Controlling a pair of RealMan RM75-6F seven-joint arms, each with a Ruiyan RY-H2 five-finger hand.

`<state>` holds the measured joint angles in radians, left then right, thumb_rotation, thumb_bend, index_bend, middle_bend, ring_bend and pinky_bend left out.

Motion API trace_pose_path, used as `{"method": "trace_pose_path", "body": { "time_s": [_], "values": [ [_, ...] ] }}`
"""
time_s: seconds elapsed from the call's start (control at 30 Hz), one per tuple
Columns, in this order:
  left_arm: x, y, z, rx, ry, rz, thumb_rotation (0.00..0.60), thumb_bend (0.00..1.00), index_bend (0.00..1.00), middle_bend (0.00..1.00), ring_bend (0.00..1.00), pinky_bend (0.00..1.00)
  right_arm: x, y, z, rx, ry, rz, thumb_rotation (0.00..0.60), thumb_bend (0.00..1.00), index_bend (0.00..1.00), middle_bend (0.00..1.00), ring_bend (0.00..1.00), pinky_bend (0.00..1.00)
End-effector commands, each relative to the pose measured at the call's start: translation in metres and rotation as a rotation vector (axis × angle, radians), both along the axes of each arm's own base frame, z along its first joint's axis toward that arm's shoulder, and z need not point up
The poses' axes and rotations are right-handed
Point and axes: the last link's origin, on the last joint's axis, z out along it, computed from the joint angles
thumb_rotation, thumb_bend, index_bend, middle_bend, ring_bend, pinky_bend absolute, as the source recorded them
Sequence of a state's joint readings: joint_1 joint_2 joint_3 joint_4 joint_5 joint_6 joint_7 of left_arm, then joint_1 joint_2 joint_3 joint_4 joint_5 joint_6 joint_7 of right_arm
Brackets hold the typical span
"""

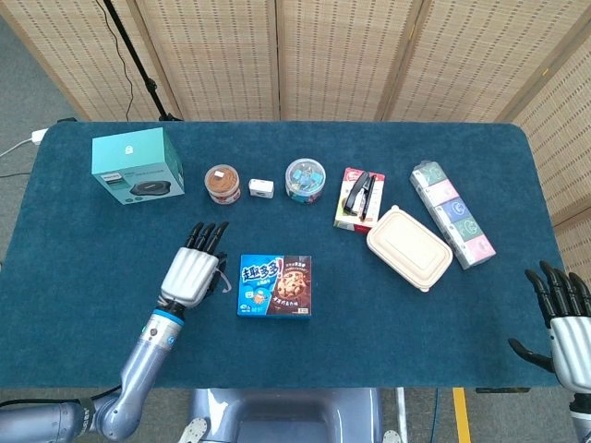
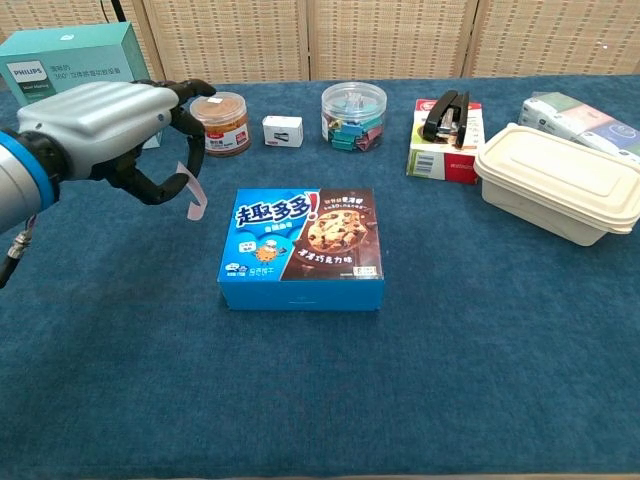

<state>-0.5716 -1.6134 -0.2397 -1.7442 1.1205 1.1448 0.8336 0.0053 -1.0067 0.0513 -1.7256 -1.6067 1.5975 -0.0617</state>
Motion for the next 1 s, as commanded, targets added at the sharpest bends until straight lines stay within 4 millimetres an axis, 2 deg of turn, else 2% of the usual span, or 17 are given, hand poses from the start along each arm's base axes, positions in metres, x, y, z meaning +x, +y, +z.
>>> {"method": "trace_pose_path", "body": {
  "time_s": [0.03, 0.57, 0.77, 0.83, 0.97, 1.0],
  "values": [
    [0.018, 0.005, -0.016, -0.027, 0.042, -0.015, 0.600, 0.47, 0.58, 0.00, 0.00, 0.00, 0.000, 0.000, -0.001, 0.005, 0.000, 0.000, 0.600, 0.00, 0.01, 0.00, 0.00, 0.00],
    [0.051, 0.017, -0.044, -0.081, 0.072, 0.023, 0.600, 0.47, 0.58, 0.00, 0.00, 0.00, 0.000, -0.001, 0.000, 0.008, -0.012, 0.001, 0.600, 0.00, 0.01, 0.00, 0.00, 0.00],
    [0.053, 0.017, -0.058, -0.077, 0.105, 0.042, 0.600, 0.47, 0.58, 0.00, 0.00, 0.00, -0.001, -0.002, 0.002, 0.005, -0.020, -0.002, 0.600, 0.00, 0.01, 0.00, 0.00, 0.00],
    [0.054, 0.018, -0.061, -0.075, 0.095, 0.052, 0.600, 0.47, 0.48, 0.00, 0.00, 0.00, -0.001, -0.002, 0.003, 0.003, -0.022, -0.003, 0.600, 0.00, 0.01, 0.00, 0.00, 0.00],
    [0.059, 0.018, -0.058, -0.086, 0.018, 0.047, 0.600, 0.45, 0.11, 0.00, 0.00, 0.00, -0.002, -0.002, 0.004, -0.001, -0.023, -0.004, 0.600, 0.00, 0.01, 0.00, 0.00, 0.00],
    [0.062, 0.018, -0.054, -0.091, -0.021, 0.040, 0.600, 0.44, 0.04, 0.00, 0.00, 0.00, -0.002, -0.002, 0.004, -0.001, -0.023, -0.005, 0.600, 0.00, 0.01, 0.00, 0.00, 0.00]
  ]
}}
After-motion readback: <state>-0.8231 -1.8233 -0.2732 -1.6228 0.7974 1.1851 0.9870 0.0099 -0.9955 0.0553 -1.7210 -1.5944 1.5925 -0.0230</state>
